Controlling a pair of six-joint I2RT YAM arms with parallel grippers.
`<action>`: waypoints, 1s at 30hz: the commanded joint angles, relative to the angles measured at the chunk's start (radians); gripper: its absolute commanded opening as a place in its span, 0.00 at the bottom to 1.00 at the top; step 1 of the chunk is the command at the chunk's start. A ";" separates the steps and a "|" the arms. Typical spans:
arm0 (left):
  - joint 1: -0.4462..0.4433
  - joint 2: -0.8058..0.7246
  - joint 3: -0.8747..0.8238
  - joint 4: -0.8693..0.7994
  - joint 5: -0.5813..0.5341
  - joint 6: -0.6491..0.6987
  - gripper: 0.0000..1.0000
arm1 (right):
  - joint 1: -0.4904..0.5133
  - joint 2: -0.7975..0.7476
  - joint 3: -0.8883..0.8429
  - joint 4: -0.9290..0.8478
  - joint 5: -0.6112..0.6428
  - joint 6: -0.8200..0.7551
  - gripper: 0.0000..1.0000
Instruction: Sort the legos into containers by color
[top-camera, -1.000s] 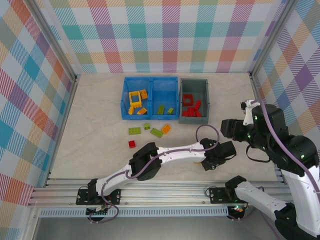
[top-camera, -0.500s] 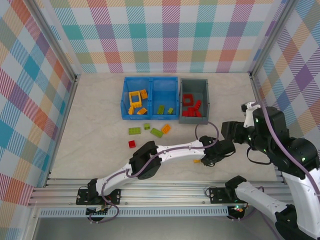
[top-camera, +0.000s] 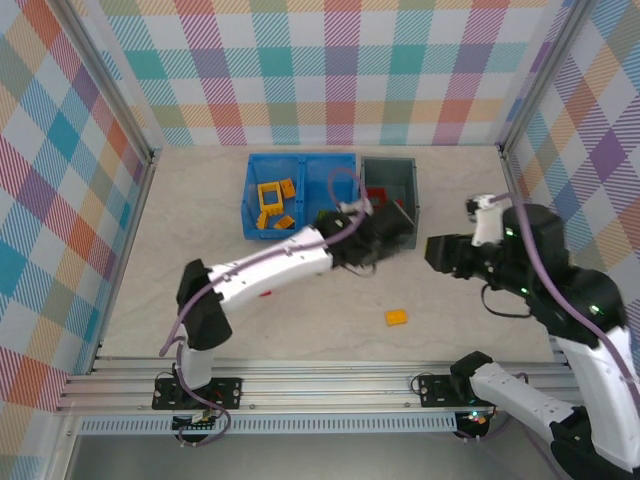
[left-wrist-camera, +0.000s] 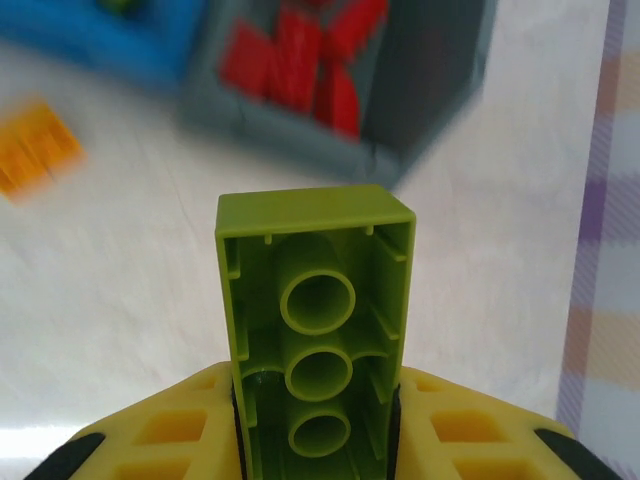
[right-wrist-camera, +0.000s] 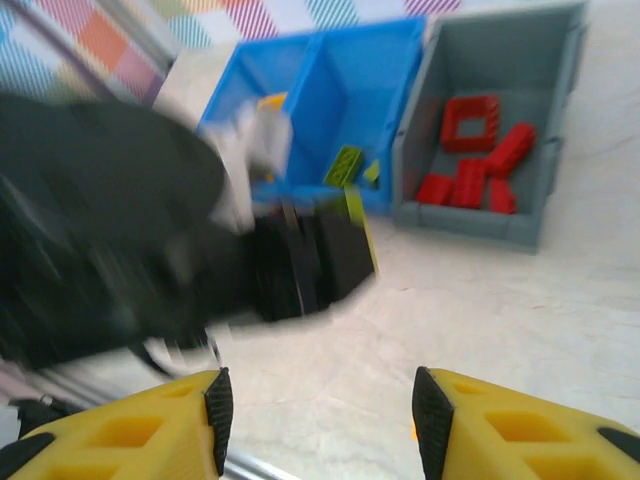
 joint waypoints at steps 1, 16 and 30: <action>0.140 0.030 -0.033 -0.053 0.018 0.239 0.19 | 0.072 0.032 -0.070 0.163 -0.076 0.004 0.52; 0.421 0.489 0.495 -0.057 0.100 0.534 0.18 | 0.386 0.229 -0.224 0.435 0.182 0.108 0.50; 0.458 0.606 0.507 -0.019 0.169 0.538 0.38 | 0.395 0.254 -0.296 0.589 0.257 0.104 0.50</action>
